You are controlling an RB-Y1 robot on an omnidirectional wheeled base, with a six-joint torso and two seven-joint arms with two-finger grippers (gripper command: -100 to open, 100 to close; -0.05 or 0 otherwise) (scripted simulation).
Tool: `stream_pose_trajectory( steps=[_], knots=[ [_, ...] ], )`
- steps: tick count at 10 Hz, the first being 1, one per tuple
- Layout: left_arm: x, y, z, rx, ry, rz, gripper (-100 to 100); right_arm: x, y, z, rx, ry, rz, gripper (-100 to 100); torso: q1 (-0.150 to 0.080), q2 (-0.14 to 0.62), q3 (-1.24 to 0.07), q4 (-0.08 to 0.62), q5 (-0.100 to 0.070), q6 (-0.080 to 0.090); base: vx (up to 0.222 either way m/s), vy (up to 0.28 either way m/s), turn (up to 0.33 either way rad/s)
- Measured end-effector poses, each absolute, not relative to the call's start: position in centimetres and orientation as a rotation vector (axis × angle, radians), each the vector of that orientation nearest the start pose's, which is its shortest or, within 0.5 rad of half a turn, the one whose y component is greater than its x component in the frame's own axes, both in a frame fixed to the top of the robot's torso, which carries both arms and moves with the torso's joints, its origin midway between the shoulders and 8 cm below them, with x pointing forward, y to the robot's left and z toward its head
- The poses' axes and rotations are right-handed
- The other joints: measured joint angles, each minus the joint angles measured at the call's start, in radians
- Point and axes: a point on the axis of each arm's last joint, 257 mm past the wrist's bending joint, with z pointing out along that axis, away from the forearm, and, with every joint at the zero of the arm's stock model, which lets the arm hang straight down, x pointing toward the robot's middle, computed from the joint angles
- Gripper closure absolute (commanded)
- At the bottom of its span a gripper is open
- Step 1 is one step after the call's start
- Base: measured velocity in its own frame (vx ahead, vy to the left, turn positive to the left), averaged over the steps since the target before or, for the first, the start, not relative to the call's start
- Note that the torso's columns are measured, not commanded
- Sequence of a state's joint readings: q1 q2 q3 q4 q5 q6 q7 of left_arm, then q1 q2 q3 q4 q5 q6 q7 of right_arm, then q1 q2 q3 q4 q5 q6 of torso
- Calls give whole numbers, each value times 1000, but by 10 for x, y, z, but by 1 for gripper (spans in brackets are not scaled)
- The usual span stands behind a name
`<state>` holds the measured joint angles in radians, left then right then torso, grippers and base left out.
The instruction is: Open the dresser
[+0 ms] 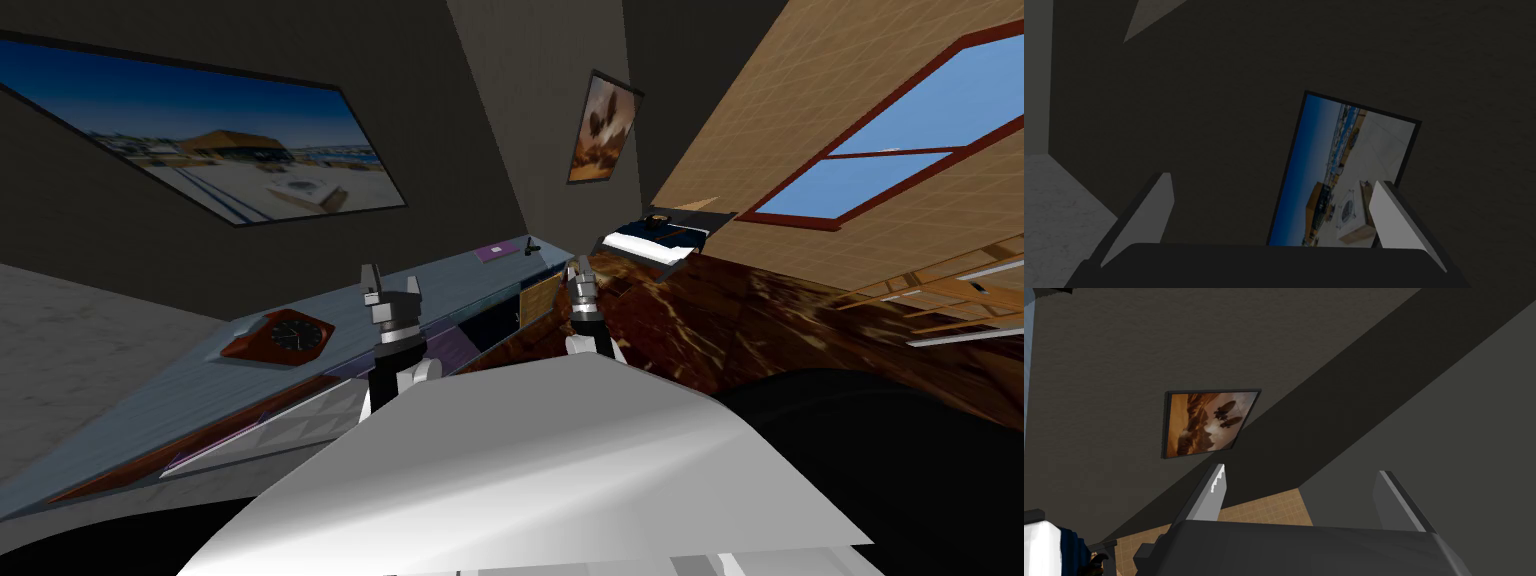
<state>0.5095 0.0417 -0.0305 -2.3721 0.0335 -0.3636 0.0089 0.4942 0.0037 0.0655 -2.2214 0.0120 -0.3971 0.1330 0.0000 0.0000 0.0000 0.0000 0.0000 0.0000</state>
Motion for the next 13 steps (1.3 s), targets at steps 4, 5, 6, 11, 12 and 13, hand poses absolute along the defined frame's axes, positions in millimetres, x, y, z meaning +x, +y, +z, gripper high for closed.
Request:
stream_pose_trajectory(
  steps=[4, 5, 6, 11, 12, 13],
  knots=[
    [349, 269, 36, -699, 664, -1350, 0, 374, -259, -22, 725, 768, 1205, 0, 0, 248, -497, 248, 0, 0, 0, 0, 0],
    [349, 269, 36, -699, 664, -1350, 0, 374, -259, -22, 725, 768, 1205, 0, 0, 322, -644, 322, 0, 0, 0, 0, 0],
    [349, 268, 36, -699, 664, -1350, 0, 374, -259, -21, 725, 768, 1205, 0, 0, 396, -792, 396, 0, 0, 0, 0, 0],
    [351, 267, 32, -691, 681, -1352, -100, 374, -259, -22, 726, 768, 1205, 0, -1, 724, -1451, 724, 0, 0, 11, -15, 11],
    [353, 267, 28, -683, 696, -1354, -100, 374, -259, -22, 726, 768, 1205, 0, -2, 733, -1471, 734, -1, 0, 65, -88, 50],
    [355, 265, 20, -678, 713, -1358, -100, 374, -259, -22, 726, 768, 1205, 0, -3, 734, -1477, 736, -1, 0, 64, -112, 43]
  ],
)
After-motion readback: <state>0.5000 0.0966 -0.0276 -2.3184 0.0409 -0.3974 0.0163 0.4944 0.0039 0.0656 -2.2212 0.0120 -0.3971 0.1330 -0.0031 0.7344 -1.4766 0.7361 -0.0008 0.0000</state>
